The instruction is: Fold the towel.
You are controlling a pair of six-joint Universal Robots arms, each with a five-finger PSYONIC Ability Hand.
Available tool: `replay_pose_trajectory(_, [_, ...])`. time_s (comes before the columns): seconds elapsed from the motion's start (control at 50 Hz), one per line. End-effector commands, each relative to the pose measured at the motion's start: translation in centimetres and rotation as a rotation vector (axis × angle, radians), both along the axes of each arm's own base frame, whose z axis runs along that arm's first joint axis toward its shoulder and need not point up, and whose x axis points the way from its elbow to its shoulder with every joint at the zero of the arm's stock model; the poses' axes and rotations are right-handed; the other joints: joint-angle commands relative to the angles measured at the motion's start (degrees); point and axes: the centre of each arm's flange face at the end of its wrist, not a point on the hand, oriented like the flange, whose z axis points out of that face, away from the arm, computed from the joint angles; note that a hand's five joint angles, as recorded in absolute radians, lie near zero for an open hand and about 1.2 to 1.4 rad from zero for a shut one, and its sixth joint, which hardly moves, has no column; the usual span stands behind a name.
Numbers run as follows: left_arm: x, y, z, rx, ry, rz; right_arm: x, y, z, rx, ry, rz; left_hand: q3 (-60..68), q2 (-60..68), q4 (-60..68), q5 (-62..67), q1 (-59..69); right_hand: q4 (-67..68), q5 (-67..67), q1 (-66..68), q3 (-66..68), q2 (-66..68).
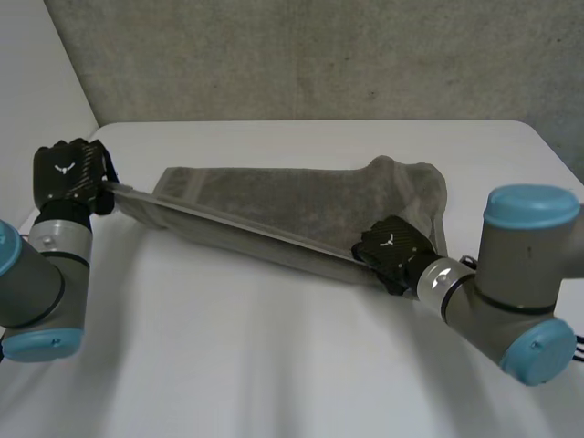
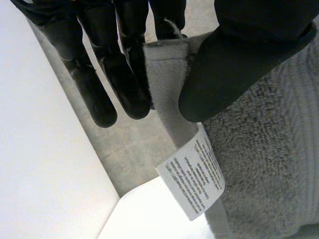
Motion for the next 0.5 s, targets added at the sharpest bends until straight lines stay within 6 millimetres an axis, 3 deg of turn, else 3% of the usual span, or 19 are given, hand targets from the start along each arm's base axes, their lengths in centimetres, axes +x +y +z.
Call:
replay_pose_trajectory(0.02, [1.1, -0.7, 0.4, -0.013, 0.004, 0.037, -0.8, -0.3, -0.9, 0.031, -0.033, -0.118, 10.3, 10.2, 10.2, 11.3, 11.4, -26.7, -26.6, -27.8, -26.7, -26.8])
replay_pose_trajectory(0.04, [1.4, -0.8, 0.5, -0.015, 0.005, 0.046, -0.9, -0.3, -1.0, 0.045, -0.05, -0.138, 10.3, 10.2, 10.2, 11.3, 11.4, -33.0, -32.8, -34.0, -33.0, -33.0])
replay_pose_trajectory(0.14, [2.1, -1.1, 0.9, -0.024, 0.025, 0.066, -1.1, -0.7, -0.8, 0.09, -0.136, -0.202, 10.3, 10.2, 10.2, 11.3, 11.4, -39.2, -39.1, -40.3, -39.3, -39.3])
replay_pose_trajectory(0.3, [3.6, -1.5, 1.8, -0.046, 0.094, 0.094, -3.3, -3.3, -0.4, 0.168, -0.308, -0.358, 10.3, 10.2, 10.2, 11.3, 11.4, -38.2, -38.1, -39.3, -38.3, -38.3])
replay_pose_trajectory(0.5, [3.6, -1.4, 1.9, -0.044, 0.113, 0.088, -3.9, -4.1, -0.3, 0.174, -0.323, -0.393, 10.3, 10.2, 10.2, 11.3, 11.4, -35.2, -35.1, -36.3, -35.3, -35.3])
